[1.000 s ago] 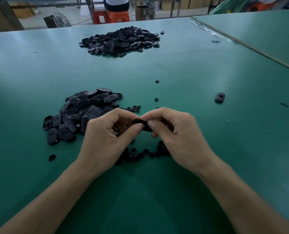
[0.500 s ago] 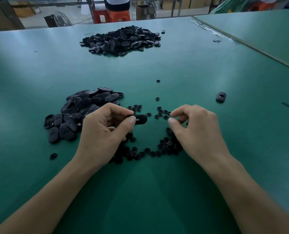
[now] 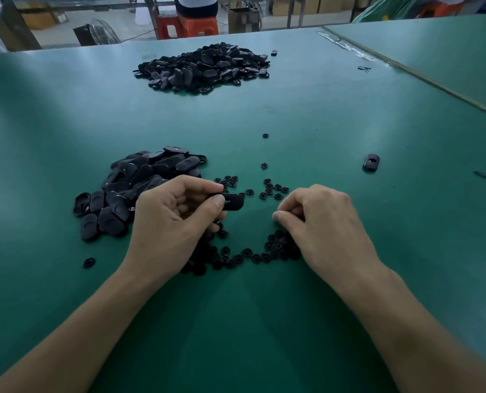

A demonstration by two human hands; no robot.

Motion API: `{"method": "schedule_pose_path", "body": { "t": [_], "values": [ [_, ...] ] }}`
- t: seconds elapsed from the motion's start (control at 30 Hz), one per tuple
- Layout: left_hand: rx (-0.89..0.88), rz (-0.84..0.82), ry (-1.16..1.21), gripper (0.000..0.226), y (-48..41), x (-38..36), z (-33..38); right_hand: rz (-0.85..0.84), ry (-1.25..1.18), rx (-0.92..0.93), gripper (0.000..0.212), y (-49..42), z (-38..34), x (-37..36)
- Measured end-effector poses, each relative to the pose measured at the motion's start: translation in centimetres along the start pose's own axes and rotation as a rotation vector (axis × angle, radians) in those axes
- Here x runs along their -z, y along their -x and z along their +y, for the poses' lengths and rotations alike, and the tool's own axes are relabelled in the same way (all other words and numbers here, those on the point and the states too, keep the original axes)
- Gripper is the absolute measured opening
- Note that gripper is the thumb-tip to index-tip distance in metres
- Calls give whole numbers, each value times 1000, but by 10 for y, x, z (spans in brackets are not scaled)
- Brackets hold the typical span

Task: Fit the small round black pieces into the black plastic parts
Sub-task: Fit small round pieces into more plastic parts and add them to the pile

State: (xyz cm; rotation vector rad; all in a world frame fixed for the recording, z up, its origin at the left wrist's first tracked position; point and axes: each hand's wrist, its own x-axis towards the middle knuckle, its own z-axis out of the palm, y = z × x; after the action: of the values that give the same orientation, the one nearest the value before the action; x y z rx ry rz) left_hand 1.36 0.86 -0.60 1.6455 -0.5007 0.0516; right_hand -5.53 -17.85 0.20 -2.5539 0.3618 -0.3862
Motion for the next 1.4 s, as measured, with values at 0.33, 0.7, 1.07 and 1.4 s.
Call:
{"method": "schedule_pose_path", "body": {
  "t": [0.33, 0.7, 1.07, 1.4],
  "values": [
    [10, 3, 27, 16, -1, 0, -1, 12, 0, -28, 22, 0, 3, -2],
    [-1, -5, 7, 17, 0, 1, -1, 105, -148, 35, 18, -1, -1, -5],
    [19, -10, 30, 17, 1, -1, 0, 102, -609, 81, 16, -1, -11, -8],
    [23, -30, 39, 17, 2, -2, 2, -6, -784, 94, 14, 2, -17, -14]
  ]
}}
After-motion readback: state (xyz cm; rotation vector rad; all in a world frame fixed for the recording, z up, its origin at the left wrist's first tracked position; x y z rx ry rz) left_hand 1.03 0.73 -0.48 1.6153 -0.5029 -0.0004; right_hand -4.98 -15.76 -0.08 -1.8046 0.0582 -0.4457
